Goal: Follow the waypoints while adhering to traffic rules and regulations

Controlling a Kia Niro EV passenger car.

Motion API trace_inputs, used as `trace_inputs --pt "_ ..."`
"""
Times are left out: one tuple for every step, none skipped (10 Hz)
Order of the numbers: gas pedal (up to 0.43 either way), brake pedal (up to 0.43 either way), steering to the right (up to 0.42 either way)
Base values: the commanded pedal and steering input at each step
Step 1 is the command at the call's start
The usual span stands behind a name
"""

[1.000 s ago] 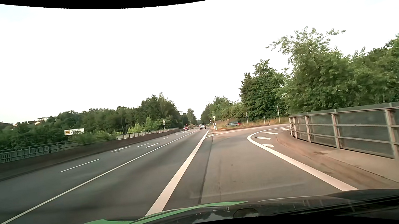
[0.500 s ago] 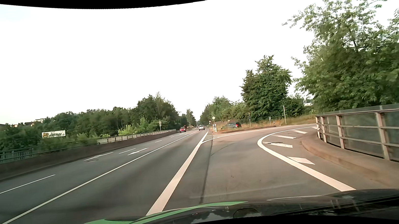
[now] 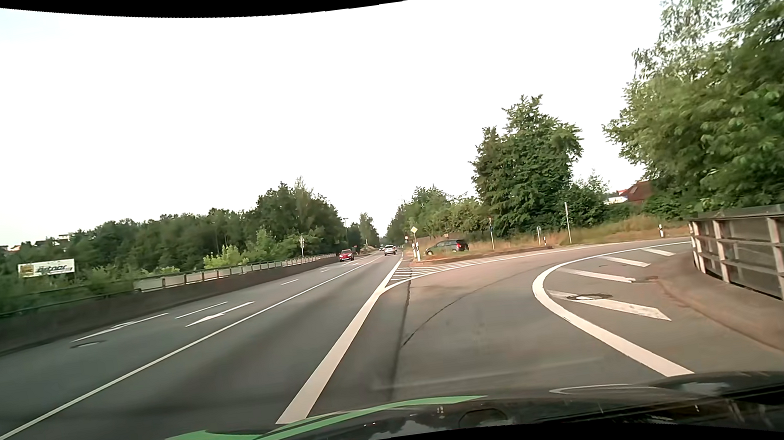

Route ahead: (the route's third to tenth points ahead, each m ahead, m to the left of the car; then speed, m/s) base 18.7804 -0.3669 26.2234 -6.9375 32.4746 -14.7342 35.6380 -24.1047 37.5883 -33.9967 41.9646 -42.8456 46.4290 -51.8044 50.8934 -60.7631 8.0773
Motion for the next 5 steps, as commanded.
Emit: trace_inputs --pt "0.098 0.0 0.033" --pt "0.098 0.0 0.038" --pt "0.098 0.0 0.044" --pt "0.098 0.0 0.051" --pt "0.098 0.0 0.06"
